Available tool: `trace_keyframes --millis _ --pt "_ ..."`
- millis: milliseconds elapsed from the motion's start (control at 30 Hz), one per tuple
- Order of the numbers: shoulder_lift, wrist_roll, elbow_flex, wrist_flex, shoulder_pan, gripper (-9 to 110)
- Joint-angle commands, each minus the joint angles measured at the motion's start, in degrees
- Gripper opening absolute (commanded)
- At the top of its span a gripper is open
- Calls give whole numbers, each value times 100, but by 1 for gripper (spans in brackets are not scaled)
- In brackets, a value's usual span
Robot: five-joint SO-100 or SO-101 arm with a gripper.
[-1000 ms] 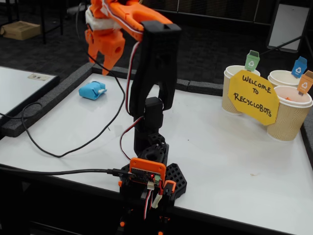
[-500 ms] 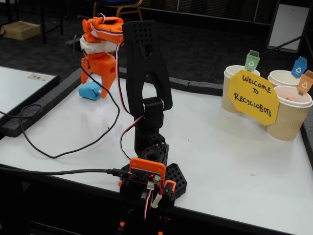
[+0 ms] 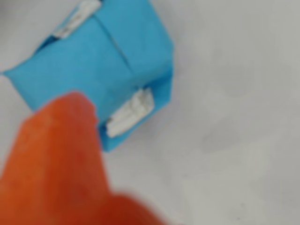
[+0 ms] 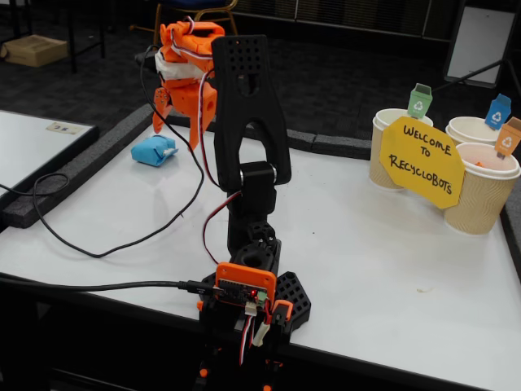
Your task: Sort rubbish by color.
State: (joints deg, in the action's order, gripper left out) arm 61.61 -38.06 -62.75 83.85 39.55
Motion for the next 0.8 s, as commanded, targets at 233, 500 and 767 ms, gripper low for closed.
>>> trace_keyframes --millis 233,500,767 --pt "290 378 1477 -369 299 20" --pt "105 615 1494 -809 615 17" --pt "-545 562 1512 -747 659 16"
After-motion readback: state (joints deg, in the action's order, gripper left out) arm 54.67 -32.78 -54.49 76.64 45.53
